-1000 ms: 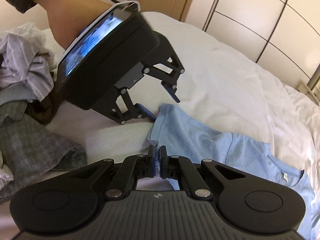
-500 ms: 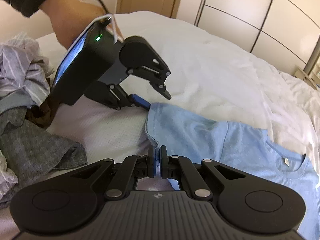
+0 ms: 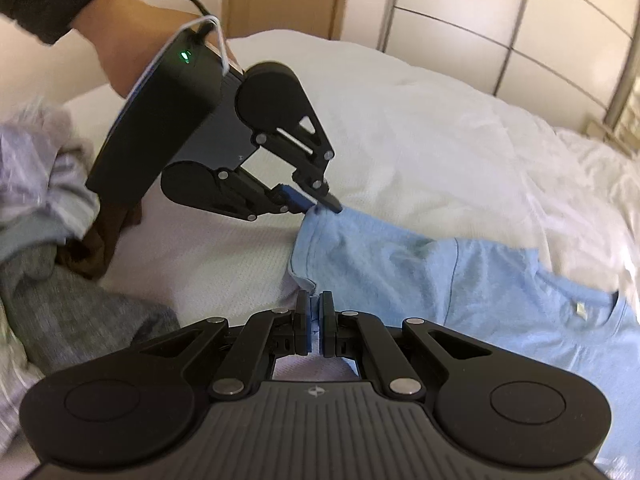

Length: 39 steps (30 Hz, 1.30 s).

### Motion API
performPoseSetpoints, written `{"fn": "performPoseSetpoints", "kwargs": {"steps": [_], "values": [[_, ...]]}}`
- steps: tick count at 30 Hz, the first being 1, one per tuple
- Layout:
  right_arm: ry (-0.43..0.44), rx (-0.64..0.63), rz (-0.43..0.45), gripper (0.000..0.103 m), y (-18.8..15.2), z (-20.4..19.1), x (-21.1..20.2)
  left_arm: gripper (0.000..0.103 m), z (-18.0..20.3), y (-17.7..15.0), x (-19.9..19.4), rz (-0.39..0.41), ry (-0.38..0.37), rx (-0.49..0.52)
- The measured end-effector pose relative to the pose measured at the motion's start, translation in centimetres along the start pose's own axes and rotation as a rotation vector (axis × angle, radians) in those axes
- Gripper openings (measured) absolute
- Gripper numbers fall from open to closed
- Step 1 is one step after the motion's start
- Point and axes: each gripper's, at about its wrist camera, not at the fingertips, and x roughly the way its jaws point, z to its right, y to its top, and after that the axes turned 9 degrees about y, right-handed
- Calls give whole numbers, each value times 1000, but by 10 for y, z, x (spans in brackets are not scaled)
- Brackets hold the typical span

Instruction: Fold clothes

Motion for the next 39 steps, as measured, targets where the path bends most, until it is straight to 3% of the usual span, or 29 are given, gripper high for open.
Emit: {"fn": "performPoseSetpoints", "kwargs": {"steps": [8, 12, 16, 21, 24, 25, 29, 31, 34, 36, 37, 38, 39], "values": [[-29, 366, 48, 1, -9, 56, -28, 11, -60, 21, 22, 0, -91, -33], [-49, 496, 23, 1, -26, 80, -30, 14, -65, 38, 45, 13, -131, -13], [-33, 611, 6, 3, -41, 98, -26, 31, -69, 47, 68, -37, -136, -94], [-28, 721, -5, 16, -58, 113, -22, 33, -89, 35, 82, -165, -159, -380], [-42, 738, -4, 16, -65, 115, -27, 34, -100, 18, 82, -269, -177, -608], [-51, 739, -3, 16, -67, 115, -31, 34, -104, 12, 81, -301, -191, -698], [-57, 741, 4, 16, -71, 111, -43, 37, -110, -26, 79, -395, -337, -1222], [-21, 718, 0, 16, -70, 104, -44, 38, -103, -43, 81, -433, -412, -1459], [67, 666, -6, 17, -66, 89, -40, 36, -92, -60, 85, -446, -488, -1701], [114, 663, -15, 19, -65, 82, -33, 30, -89, -63, 90, -436, -517, -1776], [131, 669, -19, 21, -64, 80, -30, 23, -88, -63, 92, -433, -527, -1798], [137, 681, -22, 23, -65, 78, -26, 6, -87, -62, 95, -435, -522, -1798], [133, 697, -25, 24, -65, 79, -20, 2, -88, -61, 96, -438, -508, -1791]]}}
